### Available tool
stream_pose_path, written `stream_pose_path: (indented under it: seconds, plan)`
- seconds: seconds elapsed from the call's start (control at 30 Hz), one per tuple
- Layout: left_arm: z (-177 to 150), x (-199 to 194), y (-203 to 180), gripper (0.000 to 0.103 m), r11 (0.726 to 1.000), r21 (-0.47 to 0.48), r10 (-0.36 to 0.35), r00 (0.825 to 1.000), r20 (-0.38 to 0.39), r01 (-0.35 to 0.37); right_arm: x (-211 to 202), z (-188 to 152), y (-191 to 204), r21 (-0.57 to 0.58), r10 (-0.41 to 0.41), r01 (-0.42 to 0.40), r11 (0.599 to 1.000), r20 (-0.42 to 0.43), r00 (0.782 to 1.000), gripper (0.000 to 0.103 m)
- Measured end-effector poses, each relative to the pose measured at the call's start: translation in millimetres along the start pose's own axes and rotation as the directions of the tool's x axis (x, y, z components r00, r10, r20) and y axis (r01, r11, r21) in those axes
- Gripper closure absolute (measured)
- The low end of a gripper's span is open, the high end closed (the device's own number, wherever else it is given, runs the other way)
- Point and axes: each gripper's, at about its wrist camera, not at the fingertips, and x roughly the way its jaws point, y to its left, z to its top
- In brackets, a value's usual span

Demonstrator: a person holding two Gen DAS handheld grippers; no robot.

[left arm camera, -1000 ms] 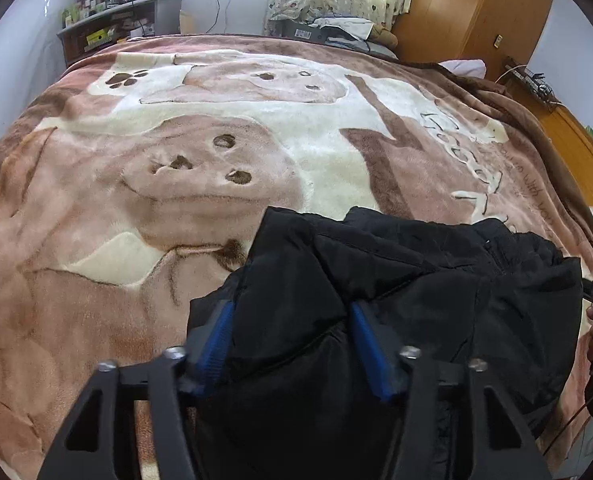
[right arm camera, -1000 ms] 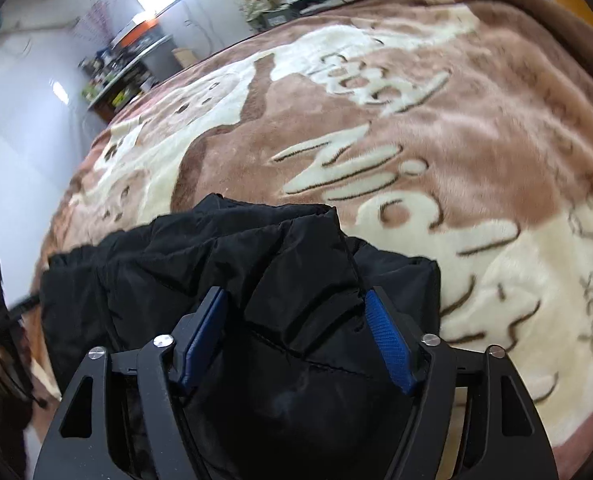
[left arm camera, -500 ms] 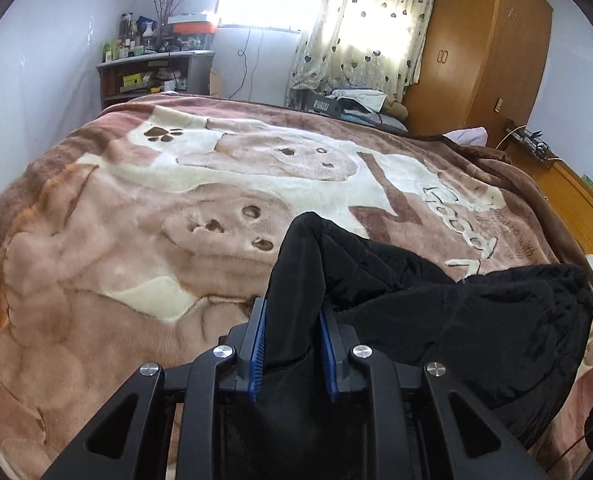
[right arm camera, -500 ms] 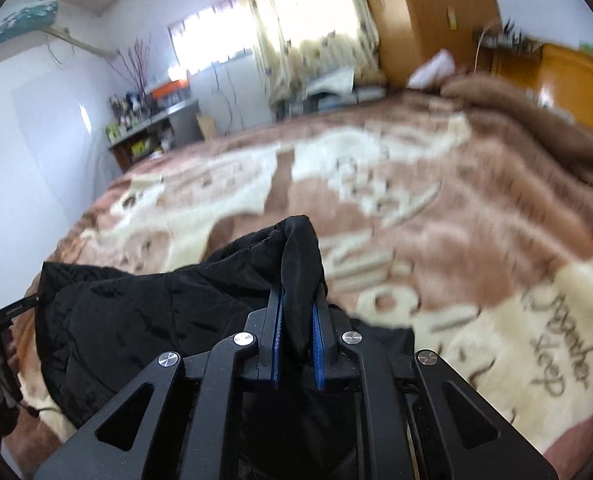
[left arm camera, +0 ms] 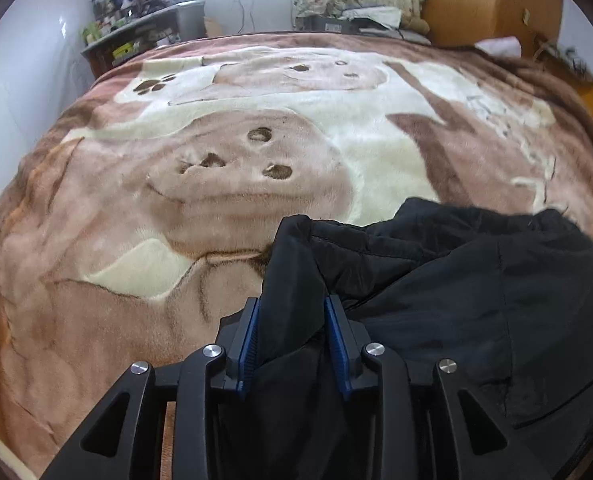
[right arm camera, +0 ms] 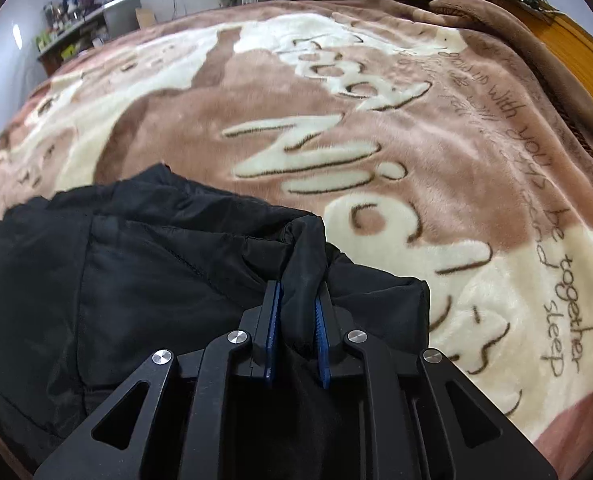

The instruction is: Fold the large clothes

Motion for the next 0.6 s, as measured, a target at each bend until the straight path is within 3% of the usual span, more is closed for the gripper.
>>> stream_pose_path:
  seconds: [0.07,0.17,0.27,0.37,0.43,0.53,0.6]
  plan:
    - [2.1,-1.3,2.5,0.067,1.0,-0.029,-0.005,1.0,-0.012,0.004,-1.7,3.3,2.6,-0.025,-0.038,0.037,0.999,-0.019,0.999,0.083]
    - [5.2,-21.4,12.9,0.057,0.996,-0.088,-0.007,1.0,0.002,0.007,-39.8,3.9,1.0,0.02,-0.099,0.097,0.995,0.087,0.991,0.071]
    - [1.7,-54.3,23.1,0.051,0.994,-0.113,-0.001,0.997,0.073,0.009,-84.3,-0.2,1.8,0.041,-0.046,0.039,0.998,0.187,0.981,0.051]
    - [-6.9,-91.3,24.1,0.05,0.992,-0.123,0.002,0.991,0.136,0.015,-129.3,-10.1,20.1,-0.012,-0.057,0.064,0.998,0.301,0.952,0.05]
    - [-13.7,-110.7,18.1,0.05,0.991,-0.134,0.0,0.987,0.158,0.021,-151.1,-20.9,38.6,-0.051,-0.008,0.028,0.998,0.35,0.937,0.049]
    - [-27.6,-128.4,-20.6,0.038,0.996,-0.046,-0.069,0.981,0.184,0.078,-149.7,-34.8,73.8,-0.14,0.132,-0.094,0.986,0.287,0.949,0.046]
    - [-33.5,-123.9,-47.3,0.038,0.99,0.019,-0.143,0.979,0.146,0.141,-139.2,-43.1,90.4,-0.138,0.16,-0.128,0.982,0.248,0.955,0.046]
